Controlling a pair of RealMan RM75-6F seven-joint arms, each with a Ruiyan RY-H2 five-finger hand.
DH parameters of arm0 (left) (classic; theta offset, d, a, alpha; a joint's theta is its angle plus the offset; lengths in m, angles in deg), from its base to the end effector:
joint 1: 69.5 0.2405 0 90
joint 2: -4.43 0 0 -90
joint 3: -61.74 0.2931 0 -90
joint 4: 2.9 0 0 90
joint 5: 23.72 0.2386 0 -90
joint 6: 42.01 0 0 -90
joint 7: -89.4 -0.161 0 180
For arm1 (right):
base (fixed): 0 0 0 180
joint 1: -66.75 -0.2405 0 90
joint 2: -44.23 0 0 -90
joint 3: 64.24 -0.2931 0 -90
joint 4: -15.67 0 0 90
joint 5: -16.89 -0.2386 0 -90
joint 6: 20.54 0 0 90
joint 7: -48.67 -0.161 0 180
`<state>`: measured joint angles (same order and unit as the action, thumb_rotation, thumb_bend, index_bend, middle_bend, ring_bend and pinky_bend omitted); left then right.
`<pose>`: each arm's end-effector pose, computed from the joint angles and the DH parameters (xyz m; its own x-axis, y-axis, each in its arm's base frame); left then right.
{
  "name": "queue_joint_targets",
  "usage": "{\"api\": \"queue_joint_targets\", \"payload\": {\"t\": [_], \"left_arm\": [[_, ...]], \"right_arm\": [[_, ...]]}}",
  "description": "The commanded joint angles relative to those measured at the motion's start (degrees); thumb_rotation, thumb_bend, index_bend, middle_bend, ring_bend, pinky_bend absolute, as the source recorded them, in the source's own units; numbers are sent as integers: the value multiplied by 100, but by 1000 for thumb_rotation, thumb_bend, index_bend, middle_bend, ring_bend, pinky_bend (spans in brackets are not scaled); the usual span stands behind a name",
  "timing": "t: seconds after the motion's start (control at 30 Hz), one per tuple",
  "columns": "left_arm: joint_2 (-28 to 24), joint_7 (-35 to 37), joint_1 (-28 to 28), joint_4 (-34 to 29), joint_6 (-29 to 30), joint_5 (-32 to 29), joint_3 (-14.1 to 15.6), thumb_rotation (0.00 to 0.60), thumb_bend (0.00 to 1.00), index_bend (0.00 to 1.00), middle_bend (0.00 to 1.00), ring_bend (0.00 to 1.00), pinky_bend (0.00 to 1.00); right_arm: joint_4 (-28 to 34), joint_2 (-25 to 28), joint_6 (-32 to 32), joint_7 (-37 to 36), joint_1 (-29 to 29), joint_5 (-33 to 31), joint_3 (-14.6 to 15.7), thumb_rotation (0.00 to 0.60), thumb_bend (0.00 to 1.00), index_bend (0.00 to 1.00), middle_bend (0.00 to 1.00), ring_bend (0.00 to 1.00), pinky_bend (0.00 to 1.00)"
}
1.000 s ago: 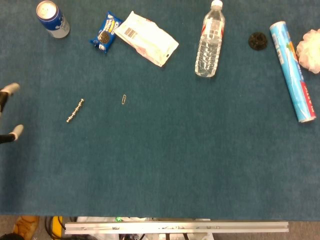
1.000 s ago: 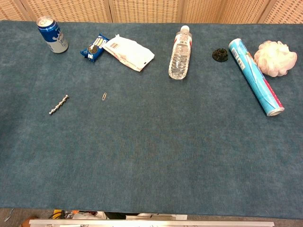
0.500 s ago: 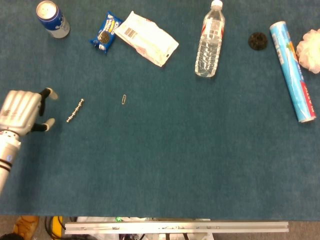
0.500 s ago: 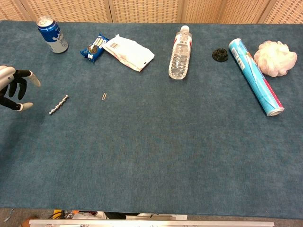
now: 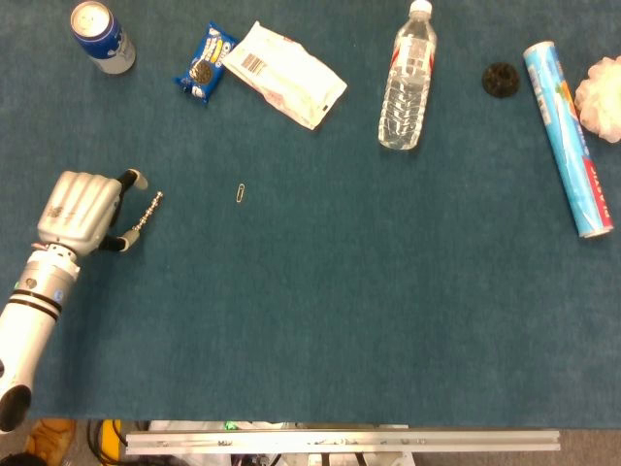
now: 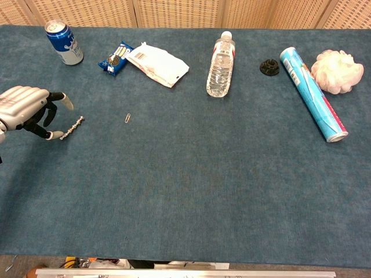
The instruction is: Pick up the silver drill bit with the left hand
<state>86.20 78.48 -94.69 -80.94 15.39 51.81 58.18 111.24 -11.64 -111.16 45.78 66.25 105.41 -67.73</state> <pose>-0.3277 0.3204 -0.0025 0.5228 0.3165 0.7915 0.8523 -0.2147 -0.4770 -0.3522 -0.1781 0.2074 0.4313 0.0761 0.8990 -0.9018 0.0084 0.4320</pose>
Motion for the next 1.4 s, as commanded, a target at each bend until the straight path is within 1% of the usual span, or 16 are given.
{"api": "queue_joint_targets", "payload": {"t": [0.03,0.33,0.53,0.87,1.23,1.4], "left_arm": [[56,-47,-21,35,-13,-34,8,600,193,315,718,706,698],[232,-185,-71,181,-59,-142,29,600,193,302,721,710,698],[372,-244,-100,406,-105,-225,45,600,193,296,726,713,698],[480,-203,-130,655,-207,-353,45,600,193,290,727,713,698],[554,-154,-235,1032,-300,-567,-130,600,192,295,727,714,698],[527,-143,-245,1019,-317,-609,-145,600,194,302,727,714,698]], "right_arm": [[6,7,-11,6,12,-6,1,600,360,432,378,379,537],[-11,1,-14,3,33,-26,0,600,360,432,378,378,538],[4,8,-2,18,31,-22,-4,600,360,432,378,379,537],[44,9,-5,76,34,-9,-7,600,360,432,378,378,537],[76,23,-29,119,62,-9,-3,600,360,432,378,379,537],[66,23,-33,107,62,1,-6,600,360,432,378,379,538]]}}
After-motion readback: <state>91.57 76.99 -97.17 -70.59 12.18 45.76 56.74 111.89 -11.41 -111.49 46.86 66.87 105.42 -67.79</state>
